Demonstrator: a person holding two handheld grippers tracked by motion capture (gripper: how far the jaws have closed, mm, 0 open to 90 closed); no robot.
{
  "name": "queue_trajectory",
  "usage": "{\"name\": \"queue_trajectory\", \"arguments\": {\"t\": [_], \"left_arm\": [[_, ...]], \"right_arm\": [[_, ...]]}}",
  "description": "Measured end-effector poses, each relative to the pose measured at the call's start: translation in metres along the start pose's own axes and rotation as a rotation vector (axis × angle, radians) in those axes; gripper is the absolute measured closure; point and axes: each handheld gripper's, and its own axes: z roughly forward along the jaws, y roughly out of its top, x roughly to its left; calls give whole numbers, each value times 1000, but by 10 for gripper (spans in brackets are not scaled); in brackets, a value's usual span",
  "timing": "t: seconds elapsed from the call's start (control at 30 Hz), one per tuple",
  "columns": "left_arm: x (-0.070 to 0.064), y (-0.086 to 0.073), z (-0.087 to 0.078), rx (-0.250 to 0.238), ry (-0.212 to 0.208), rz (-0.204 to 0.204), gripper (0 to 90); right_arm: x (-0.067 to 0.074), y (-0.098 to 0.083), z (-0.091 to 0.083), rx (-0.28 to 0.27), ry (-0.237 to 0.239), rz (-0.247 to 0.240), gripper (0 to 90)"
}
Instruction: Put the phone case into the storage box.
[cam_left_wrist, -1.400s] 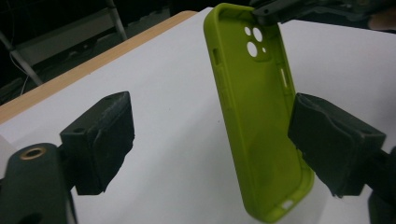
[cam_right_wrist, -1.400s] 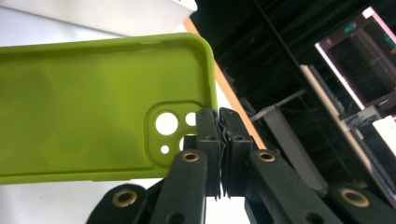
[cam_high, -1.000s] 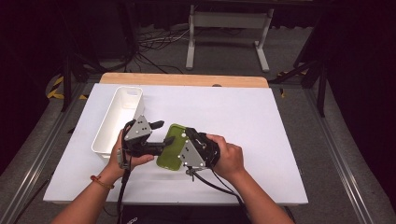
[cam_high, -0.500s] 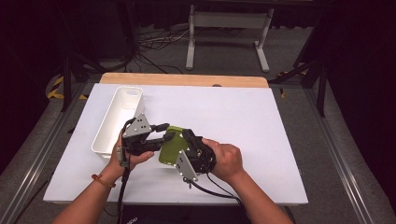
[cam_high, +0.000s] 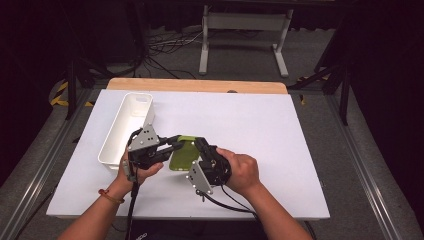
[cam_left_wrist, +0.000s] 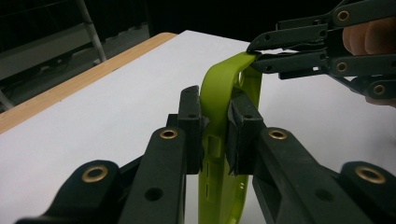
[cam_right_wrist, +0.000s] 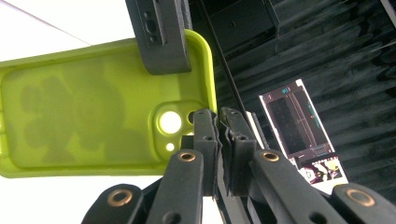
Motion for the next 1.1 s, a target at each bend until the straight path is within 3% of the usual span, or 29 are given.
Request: {"name": "queue_trajectory", "arguments": {"t": [0.1,0.3,0.33,0.6,0.63,0.67,0.7,0.77,1.1], "left_arm": [[-2,0,-1,-14,5,4,788],[-2,0,-4,-29,13,1,788],[-2,0,-4,-29,13,1,789],[-1,-2,-8,-45,36,-13,788],[-1,-2,-8,-45,36,-13,788],[0,-2,-8,-51,39,-17,788],[0,-3,-9,-45,31,-20,788],[0,-3,-8,-50,39,-13,788],[1,-8,-11,-59,42,-14,787]], "right_arm": [[0,0,-1,-5,-3,15,847],[-4,0,-5,-43,35,120,771],[-4,0,-5,-43,35,120,771],[-15,-11,-10,-63,147,361,631],[-15,-11,-10,-63,147,361,631],[-16,-14,-11,-68,164,393,609],[-18,-20,-12,-77,180,463,568],[-19,-25,-13,-81,201,513,541],[-21,-54,-24,-55,219,610,421]]}}
